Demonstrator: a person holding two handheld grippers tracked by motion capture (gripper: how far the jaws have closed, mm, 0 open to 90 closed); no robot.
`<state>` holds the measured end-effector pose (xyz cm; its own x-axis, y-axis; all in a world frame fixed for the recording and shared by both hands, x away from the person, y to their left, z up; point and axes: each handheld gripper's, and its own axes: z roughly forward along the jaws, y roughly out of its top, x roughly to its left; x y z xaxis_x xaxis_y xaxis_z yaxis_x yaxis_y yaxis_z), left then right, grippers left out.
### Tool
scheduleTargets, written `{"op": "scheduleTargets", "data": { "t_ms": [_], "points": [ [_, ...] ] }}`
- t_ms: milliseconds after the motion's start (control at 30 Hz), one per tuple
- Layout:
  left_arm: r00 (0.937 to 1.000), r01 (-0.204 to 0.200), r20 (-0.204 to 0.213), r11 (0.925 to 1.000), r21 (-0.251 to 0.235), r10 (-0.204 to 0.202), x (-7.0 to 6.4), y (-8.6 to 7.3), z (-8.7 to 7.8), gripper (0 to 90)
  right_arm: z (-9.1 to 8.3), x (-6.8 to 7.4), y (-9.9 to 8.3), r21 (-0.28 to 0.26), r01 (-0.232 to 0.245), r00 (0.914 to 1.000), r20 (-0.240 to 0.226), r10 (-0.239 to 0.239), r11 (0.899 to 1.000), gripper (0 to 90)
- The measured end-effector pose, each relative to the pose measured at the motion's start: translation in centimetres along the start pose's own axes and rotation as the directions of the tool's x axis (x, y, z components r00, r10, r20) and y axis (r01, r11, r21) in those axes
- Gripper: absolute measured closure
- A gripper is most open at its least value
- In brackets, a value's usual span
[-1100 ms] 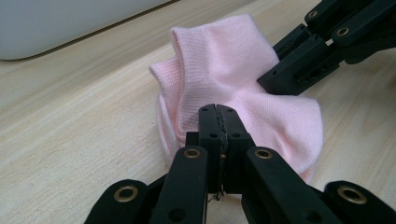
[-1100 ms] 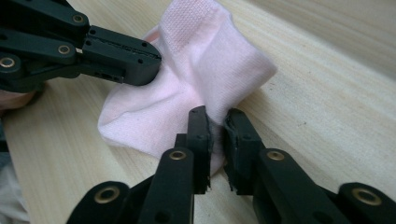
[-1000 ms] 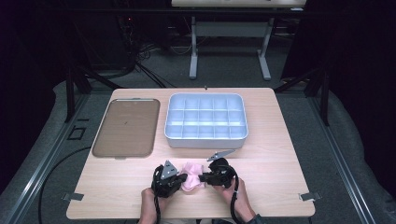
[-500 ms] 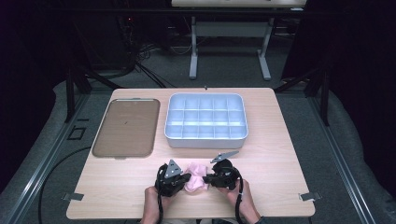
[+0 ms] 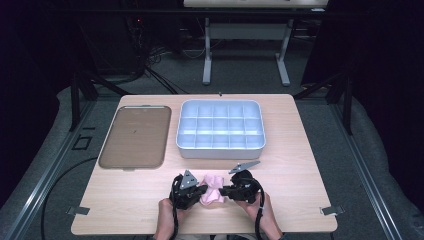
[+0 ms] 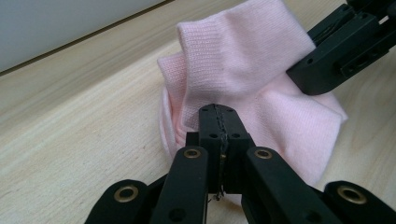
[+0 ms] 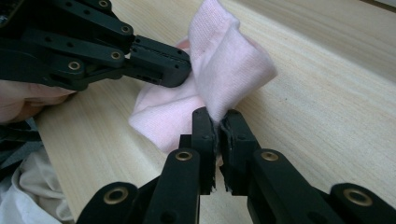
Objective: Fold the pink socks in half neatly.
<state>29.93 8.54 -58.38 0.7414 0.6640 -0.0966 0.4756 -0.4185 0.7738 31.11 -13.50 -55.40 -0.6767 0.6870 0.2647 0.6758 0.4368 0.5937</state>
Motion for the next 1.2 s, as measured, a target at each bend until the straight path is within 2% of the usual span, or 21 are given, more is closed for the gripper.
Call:
{"op": "scheduleTargets", "data": {
  "t_ms": [267, 300, 467, 667, 700, 800, 1000, 1200],
  "points": [
    [0.9998, 0.011, 0.016, 0.9999, 0.006, -0.011, -0.4, 0.5, 0.7, 89.3, -0.3, 0.1, 0.1, -0.093, -0.024, 0.9997, 0.001, 0.024, 0.995, 84.9],
    [0.9999, 0.009, 0.011, 1.0, 0.001, -0.009, -0.5, 0.5, 0.8, 89.3, -0.8, -0.2, 0.3, -0.043, -0.016, 0.9978, -0.064, 0.013, 0.999, 84.9],
    [0.9998, 0.0, 0.018, 1.0, 0.005, -0.001, -1.2, 0.8, 1.3, 89.4, -1.0, -0.1, 0.4, -0.057, -0.012, 0.998, -0.063, 0.009, 0.998, 85.0],
    [0.9983, -0.006, 0.058, 1.0, 0.008, 0.005, -2.2, 1.4, 2.2, 89.4, -1.7, -0.2, 0.2, -0.057, -0.023, 0.9987, -0.046, 0.02, 0.998, 84.9],
    [0.9978, -0.011, 0.065, 0.9999, 0.009, 0.01, -2.2, 1.4, 2.2, 89.4, -1.8, -0.4, 0.1, -0.054, -0.018, 0.999, -0.041, 0.016, 0.998, 84.9],
    [0.9963, 0.007, 0.086, 0.9999, 0.009, -0.008, -2.1, 1.5, 2.4, 89.4, -1.8, -0.4, 0.1, -0.053, -0.02, 0.9991, -0.039, 0.018, 0.998, 84.9],
    [0.9946, 0.016, 0.103, 0.9998, 0.008, -0.017, -1.9, 1.5, 2.2, 89.2, -1.4, -0.5, 0.1, -0.052, -0.024, 0.9988, -0.045, 0.022, 0.998, 84.8],
    [0.9944, 0.021, 0.104, 0.9997, -0.013, -0.02, -1.7, 1.5, 1.1, 85.1, -1.9, -0.9, -0.3, -0.058, -0.041, 0.9984, -0.041, 0.039, 0.997, 84.8]
  ]
}}
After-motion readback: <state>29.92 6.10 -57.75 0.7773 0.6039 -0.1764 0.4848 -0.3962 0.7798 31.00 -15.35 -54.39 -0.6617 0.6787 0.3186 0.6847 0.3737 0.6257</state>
